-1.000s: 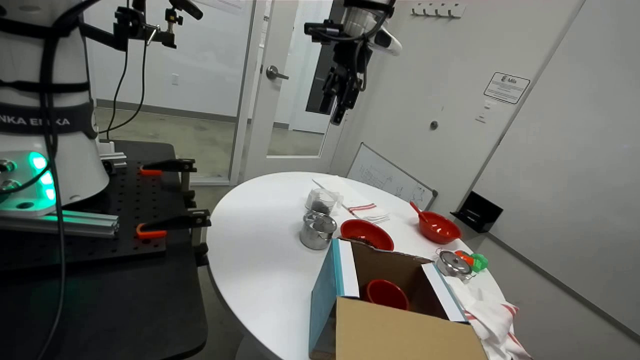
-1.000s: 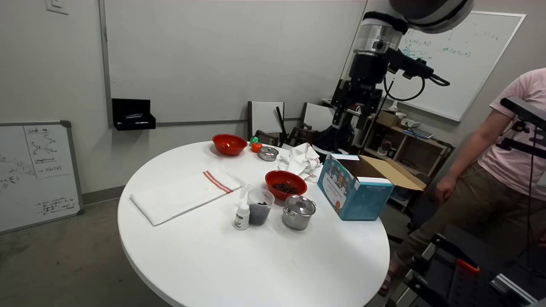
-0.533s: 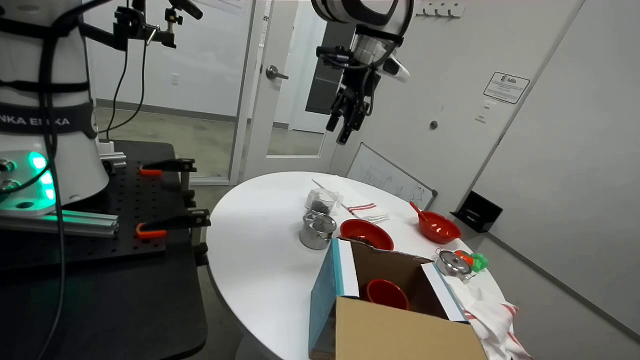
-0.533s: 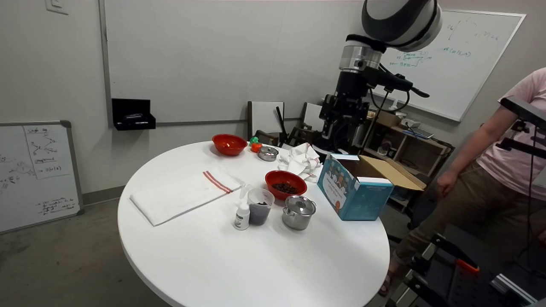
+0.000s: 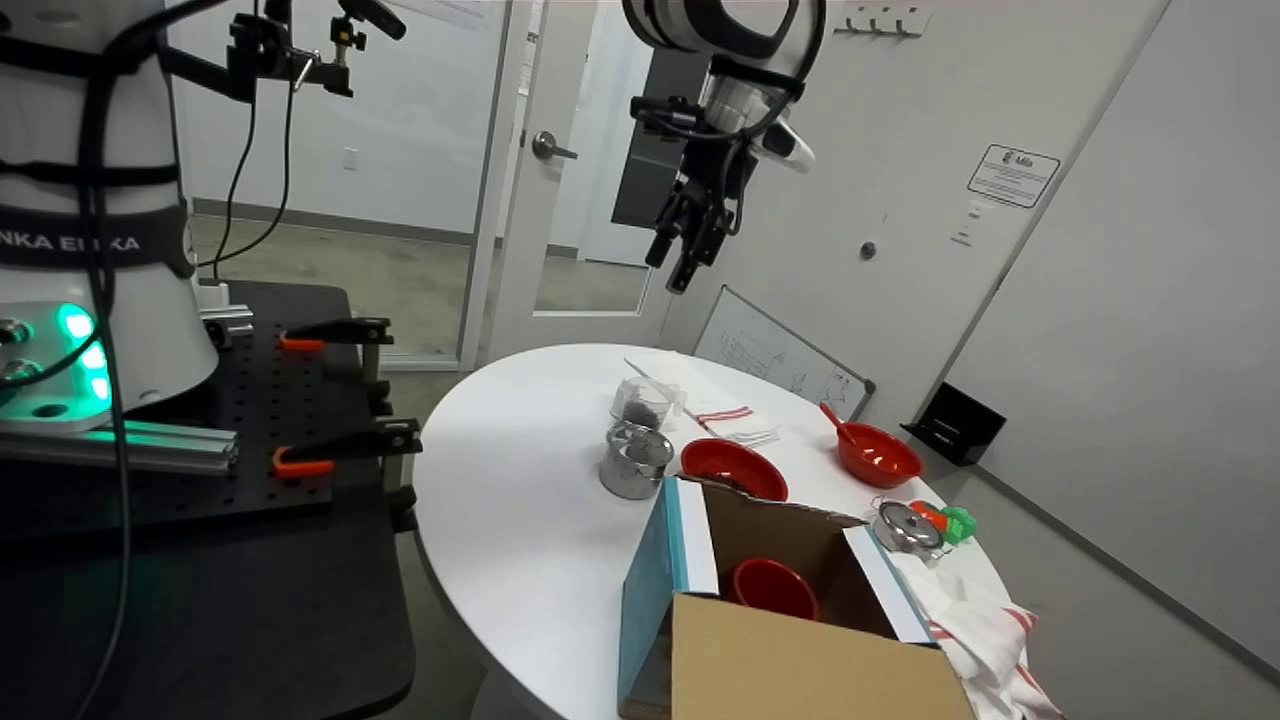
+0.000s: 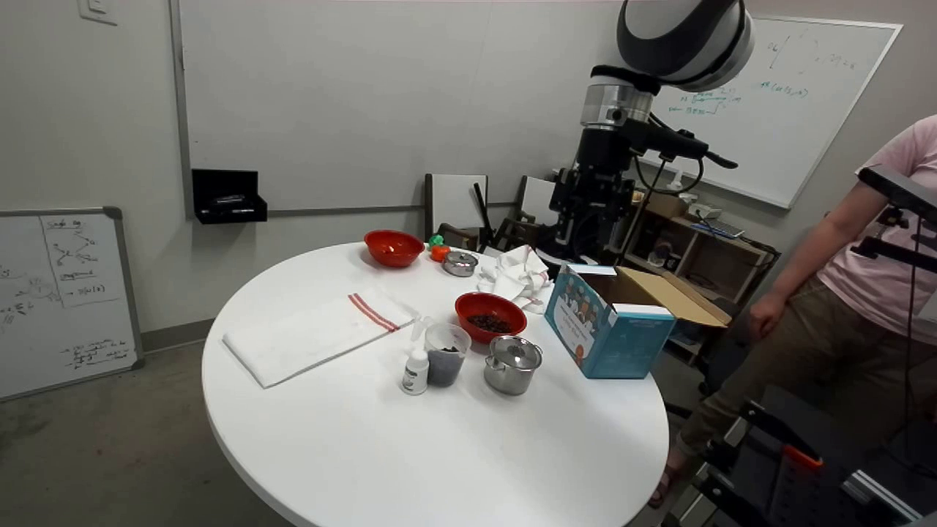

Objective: Uncover the pot and put the lid on the table

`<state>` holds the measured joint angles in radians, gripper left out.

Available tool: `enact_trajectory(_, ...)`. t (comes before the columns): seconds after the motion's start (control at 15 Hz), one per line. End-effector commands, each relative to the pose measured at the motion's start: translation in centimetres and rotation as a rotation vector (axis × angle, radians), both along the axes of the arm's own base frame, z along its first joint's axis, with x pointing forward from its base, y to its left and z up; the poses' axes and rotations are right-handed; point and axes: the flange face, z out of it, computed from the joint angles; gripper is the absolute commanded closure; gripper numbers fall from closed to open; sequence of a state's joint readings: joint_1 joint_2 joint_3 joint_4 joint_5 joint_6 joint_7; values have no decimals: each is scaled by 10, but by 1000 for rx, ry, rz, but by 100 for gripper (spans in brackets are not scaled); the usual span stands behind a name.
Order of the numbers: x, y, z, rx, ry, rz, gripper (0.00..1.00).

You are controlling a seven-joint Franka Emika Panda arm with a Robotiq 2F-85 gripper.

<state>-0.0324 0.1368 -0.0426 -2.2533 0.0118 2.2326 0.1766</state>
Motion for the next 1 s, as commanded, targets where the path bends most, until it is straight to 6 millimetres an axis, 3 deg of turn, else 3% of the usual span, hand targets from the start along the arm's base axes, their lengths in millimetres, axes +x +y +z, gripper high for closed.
enact_trajectory(0.0,3,10,-11,-46,75,55,0)
enact_trajectory(0.4,17,18,-44,-141,100,137,0)
enact_trajectory(0.67,35,8,-91,-115,131,31,0)
enact_trajectory(0.93,53,-1,-131,-98,192,72,0)
